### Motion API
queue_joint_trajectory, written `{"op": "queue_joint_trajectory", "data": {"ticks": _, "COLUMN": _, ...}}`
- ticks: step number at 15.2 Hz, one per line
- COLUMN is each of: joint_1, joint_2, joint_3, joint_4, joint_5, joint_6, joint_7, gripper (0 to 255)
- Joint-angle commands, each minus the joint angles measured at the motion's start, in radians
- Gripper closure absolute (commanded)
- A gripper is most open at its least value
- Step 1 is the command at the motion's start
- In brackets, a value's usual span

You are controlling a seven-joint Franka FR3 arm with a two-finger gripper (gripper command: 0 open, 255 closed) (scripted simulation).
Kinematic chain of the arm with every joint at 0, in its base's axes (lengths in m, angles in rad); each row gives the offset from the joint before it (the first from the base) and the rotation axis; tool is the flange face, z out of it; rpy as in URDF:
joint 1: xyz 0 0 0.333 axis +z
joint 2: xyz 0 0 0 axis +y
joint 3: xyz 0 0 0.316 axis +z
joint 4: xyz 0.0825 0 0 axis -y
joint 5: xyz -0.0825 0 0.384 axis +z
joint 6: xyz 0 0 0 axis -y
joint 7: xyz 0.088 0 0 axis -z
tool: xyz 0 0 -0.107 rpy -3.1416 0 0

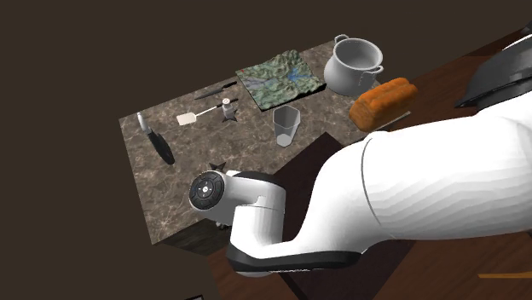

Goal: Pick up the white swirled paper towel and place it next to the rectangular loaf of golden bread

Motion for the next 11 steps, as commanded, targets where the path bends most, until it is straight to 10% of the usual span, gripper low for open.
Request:
{"op": "queue_joint_trajectory", "data": {"ticks": 1, "joint_1": -0.144, "joint_2": 0.088, "joint_3": 0.052, "joint_4": 0.081, "joint_5": -0.115, "joint_6": -0.052, "joint_7": 0.107, "gripper": 0}}
{"op": "queue_joint_trajectory", "data": {"ticks": 5, "joint_1": -0.473, "joint_2": 0.393, "joint_3": 0.174, "joint_4": 0.296, "joint_5": -0.473, "joint_6": -0.22, "joint_7": 0.46, "gripper": 0}}
{"op": "queue_joint_trajectory", "data": {"ticks": 11, "joint_1": -0.468, "joint_2": 0.501, "joint_3": 0.133, "joint_4": 0.279, "joint_5": -0.599, "joint_6": -0.17, "joint_7": 0.563, "gripper": 0}}
